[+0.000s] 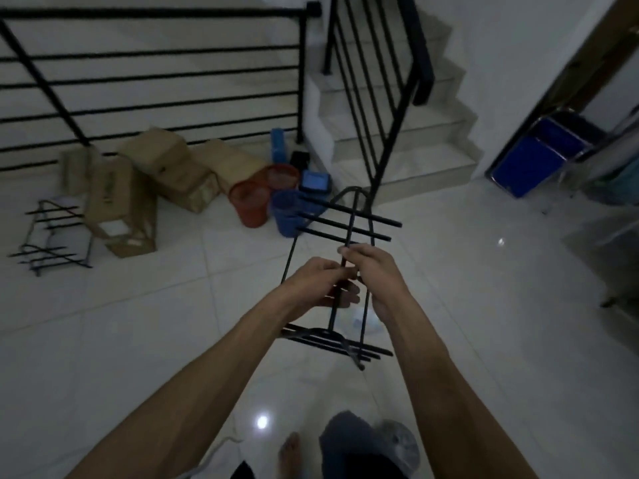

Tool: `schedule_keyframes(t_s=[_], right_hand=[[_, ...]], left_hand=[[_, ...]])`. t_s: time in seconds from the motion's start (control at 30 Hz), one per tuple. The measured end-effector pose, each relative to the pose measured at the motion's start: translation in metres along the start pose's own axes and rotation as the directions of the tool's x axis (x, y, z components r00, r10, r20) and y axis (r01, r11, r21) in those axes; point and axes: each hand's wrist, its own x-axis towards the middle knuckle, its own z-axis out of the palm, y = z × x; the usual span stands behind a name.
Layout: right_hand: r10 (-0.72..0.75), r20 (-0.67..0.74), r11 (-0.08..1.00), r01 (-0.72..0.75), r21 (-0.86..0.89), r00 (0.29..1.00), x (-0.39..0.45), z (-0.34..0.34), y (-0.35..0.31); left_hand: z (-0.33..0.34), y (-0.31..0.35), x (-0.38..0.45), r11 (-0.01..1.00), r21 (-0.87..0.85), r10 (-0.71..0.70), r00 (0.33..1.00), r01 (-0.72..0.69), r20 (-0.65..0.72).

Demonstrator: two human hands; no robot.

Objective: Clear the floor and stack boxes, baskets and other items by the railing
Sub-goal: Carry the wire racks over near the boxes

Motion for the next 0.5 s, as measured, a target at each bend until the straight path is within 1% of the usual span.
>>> schedule_keyframes(t_s=[0.07,0.13,0.23,0.3,0.37,0.5], right_hand=[[-0.010,0.096,1.000,0.010,0.003,0.995,0.018,0.042,-0.015],[0.003,0.174,1.000,0.000,-0.014,0.985,0.039,0.086,-0.030],[0.020,0.284,0.999,-0.009,-0.040,0.959,0.072,0.153,-0.052],[0.028,0.354,0.999,-0.010,-0.051,0.935,0.094,0.202,-0.065],[0.027,0.426,0.999,-0.008,-0.047,0.904,0.116,0.249,-0.078],[0.025,0.537,1.000,-0.030,0.000,0.843,0.156,0.333,-0.109]], left_hand=[[-0.041,0.009,-0.010,0.995,-0.091,0.023,0.998,-0.029,-0.066],[-0.083,0.016,-0.018,0.993,-0.097,0.044,0.985,-0.061,-0.168],[-0.145,0.020,-0.026,0.993,-0.067,0.068,0.943,-0.095,-0.326],[-0.192,0.024,-0.028,0.995,-0.003,0.085,0.905,-0.095,-0.416],[-0.241,0.031,-0.028,0.995,0.050,0.102,0.870,-0.089,-0.483],[-0.334,0.051,-0.020,0.994,0.088,0.106,0.809,-0.067,-0.578]])
